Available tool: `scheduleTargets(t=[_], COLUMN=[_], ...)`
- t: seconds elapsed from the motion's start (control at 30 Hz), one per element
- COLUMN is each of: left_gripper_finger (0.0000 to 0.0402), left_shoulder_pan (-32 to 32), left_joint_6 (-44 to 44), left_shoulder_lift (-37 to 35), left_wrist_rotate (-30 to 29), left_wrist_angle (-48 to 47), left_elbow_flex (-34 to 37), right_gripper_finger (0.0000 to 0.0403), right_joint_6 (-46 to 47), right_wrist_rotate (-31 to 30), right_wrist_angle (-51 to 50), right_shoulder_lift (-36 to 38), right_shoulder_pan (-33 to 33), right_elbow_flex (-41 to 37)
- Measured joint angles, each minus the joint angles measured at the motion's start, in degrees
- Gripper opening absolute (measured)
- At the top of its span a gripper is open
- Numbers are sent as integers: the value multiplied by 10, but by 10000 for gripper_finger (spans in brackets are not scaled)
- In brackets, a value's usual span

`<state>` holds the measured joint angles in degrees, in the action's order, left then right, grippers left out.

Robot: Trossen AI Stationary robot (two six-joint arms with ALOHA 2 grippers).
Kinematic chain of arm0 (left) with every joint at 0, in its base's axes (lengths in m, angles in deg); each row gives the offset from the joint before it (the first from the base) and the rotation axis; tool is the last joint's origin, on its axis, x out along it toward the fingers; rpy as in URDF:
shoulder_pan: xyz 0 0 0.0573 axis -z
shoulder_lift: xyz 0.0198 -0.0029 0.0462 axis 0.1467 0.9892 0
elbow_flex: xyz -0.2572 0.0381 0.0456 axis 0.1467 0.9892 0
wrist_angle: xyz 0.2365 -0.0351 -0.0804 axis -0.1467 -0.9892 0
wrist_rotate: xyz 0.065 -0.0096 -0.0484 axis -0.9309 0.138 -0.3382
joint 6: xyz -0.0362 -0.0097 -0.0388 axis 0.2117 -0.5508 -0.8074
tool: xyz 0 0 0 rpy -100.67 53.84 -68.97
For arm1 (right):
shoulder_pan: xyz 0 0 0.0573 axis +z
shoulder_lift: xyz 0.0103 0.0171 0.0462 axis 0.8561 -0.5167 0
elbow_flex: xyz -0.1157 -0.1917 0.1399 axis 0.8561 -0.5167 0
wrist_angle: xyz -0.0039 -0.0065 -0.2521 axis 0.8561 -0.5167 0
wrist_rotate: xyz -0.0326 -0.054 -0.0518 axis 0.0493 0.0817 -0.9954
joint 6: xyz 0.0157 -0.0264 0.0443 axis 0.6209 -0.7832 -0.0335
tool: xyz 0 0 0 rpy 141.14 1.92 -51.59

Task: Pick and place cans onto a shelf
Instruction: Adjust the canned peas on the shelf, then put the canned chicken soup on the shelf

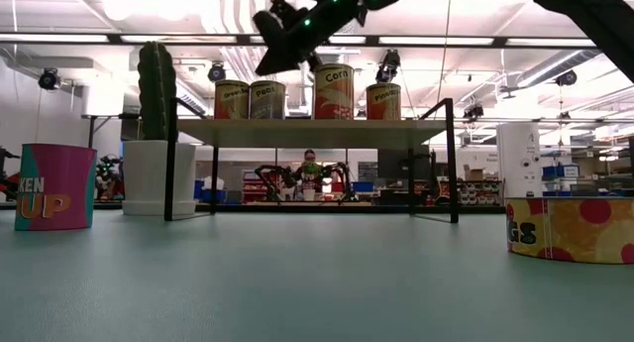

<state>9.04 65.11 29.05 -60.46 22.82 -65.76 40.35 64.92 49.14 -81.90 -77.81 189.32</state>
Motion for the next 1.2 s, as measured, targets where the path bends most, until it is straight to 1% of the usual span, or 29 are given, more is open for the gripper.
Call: scheduleTargets(t=[0.17, 0.3, 0.37, 0.53, 0.67, 0.83, 1.2], left_gripper_finger=[3, 3, 3, 3, 3, 3, 3], left_shoulder_pan=[0, 0, 0, 0, 0, 0, 0], left_joint_6=[0, 0, 0, 0, 0, 0, 6], left_shoulder_lift=[0, 0, 1, 2, 1, 1, 1], left_wrist_rotate=[0, 0, 0, 0, 0, 0, 0], left_wrist_angle=[0, 0, 0, 0, 0, 0, 0], left_elbow_flex=[0, 0, 0, 0, 0, 0, 0], right_gripper_finger=[12, 12, 12, 12, 12, 12, 12], right_joint_6=[-3, -3, -2, -15, -18, -28, -29], right_wrist_rotate=[0, 0, -9, -73, -78, -101, -102], right_wrist_angle=[-64, -144, -161, -167, -168, -166, -163], right_shoulder_lift=[28, 52, 55, 40, 26, 22, 29], right_shoulder_pan=[11, 16, 14, 14, 13, 13, 24], right_elbow_flex=[8, 10, 11, 10, 10, 10, 9])
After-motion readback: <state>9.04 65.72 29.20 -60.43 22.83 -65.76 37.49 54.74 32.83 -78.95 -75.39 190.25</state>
